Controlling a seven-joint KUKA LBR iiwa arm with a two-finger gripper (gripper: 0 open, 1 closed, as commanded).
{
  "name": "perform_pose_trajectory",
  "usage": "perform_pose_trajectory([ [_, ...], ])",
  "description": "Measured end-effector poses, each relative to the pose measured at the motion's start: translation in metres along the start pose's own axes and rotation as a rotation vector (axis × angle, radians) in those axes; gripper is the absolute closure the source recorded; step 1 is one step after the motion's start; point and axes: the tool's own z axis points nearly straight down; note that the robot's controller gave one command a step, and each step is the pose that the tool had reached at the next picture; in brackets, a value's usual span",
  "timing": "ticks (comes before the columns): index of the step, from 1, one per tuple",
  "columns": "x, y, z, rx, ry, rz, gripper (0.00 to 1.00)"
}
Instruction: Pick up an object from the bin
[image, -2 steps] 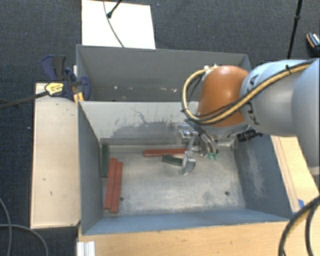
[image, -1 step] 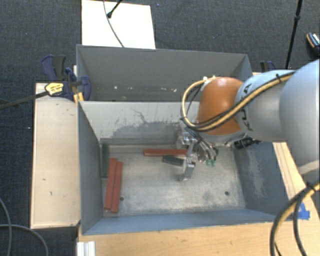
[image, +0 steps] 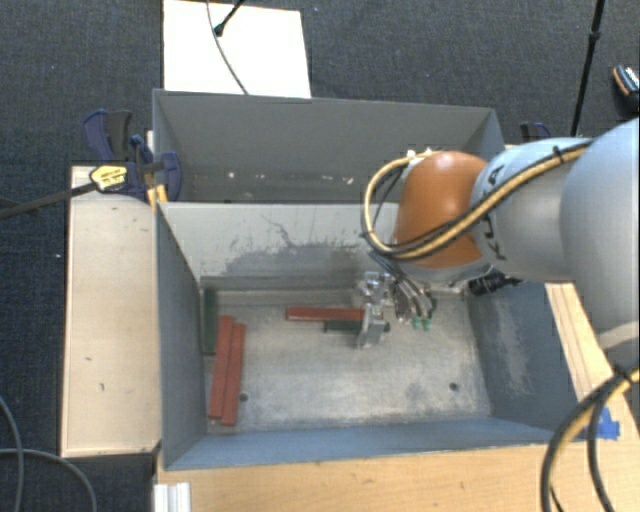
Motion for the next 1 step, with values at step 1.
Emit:
perform_pose_trajectory([
  [1, 0.0223, -0.0124, -0.1742, 0.0, -0.007, 0.07, 1.0],
])
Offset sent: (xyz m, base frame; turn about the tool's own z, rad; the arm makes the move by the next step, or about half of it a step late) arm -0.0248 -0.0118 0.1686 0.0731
